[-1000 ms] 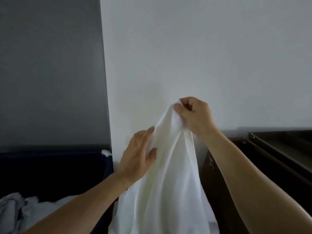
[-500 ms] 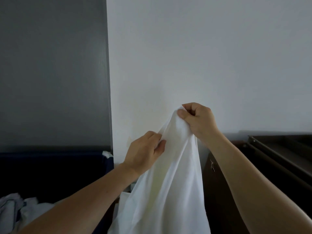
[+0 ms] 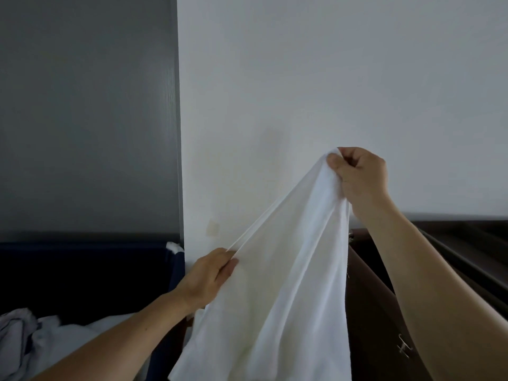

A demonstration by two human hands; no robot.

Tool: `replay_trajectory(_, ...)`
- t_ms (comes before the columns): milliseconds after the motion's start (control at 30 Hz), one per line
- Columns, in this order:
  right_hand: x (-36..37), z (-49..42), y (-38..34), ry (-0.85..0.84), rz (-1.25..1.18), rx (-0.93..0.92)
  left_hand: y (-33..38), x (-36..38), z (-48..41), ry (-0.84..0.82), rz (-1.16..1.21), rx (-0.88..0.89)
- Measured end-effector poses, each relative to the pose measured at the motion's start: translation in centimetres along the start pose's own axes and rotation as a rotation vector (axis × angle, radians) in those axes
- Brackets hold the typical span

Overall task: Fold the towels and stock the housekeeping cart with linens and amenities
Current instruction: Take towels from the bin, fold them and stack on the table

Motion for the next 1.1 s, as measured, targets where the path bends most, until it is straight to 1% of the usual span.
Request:
replay_trajectory(100,-1.5,-0.4,0.3,0.066,-0.045,0.025,-1.3,-0.3,0.7,0.005,-0.004,-0.021)
replay_trajectory(167,-1.9,-0.5,0.5,0.080,-0.052,0.031,-1.9,-0.2,1.0,-0.002,-0.029,-0.034)
replay_trajectory(367,-1.0,-0.5,1.3,0.070,-0.045,0.051,-2.6,2.4,1.6,-0.117,-0.101,-0.071)
replay_trajectory(433,-1.3,-0.6,1.7,0.075,-0.037,0.056,-2.7,2.4,2.0,-0.092,-0.080,-0.066)
replay_trajectory(500,-1.8,-0.7,2.2,0.081,-0.026,0.070,-2.7,1.5,2.3,-0.022,-0.070,-0.061)
replay_trajectory(600,-2.5,-0.9,2.7,0.086,-0.002,0.079,-2.0,0.2,2.5,0.082,-0.086,-0.003)
replay_trajectory(733,-3.1,-1.1,3.0,0.097,0.006,0.078,-0.9,-0.8,2.6,0.134,-0.096,0.054)
replay_trajectory(833,-3.7,-1.2,3.3,0.110,0.010,0.091,-0.2,-1.3,2.6,0.154,-0.106,0.089)
replay_trajectory(933,-4.3,-1.3,3.5,0.127,0.025,0.085,0.2,-1.2,2.4,0.137,-0.131,0.117)
replay_trajectory(1000,-4.5,-1.4,3.7,0.129,0.029,0.084,-0.1,-1.0,2.2,0.130,-0.126,0.104)
replay_trajectory(1100,-4.7,-1.6,4.1,0.130,0.043,0.091,-1.1,-0.7,2.0,0.095,-0.100,0.037)
Point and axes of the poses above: each hand's wrist, its own z-axis away from the middle knuckle, its own x-axis out of the palm, y = z × x, the point moved 10 cm from there along -z, towards the middle knuckle, and after that the axes turned 8 degrees about -z, right-handed, at the moved point
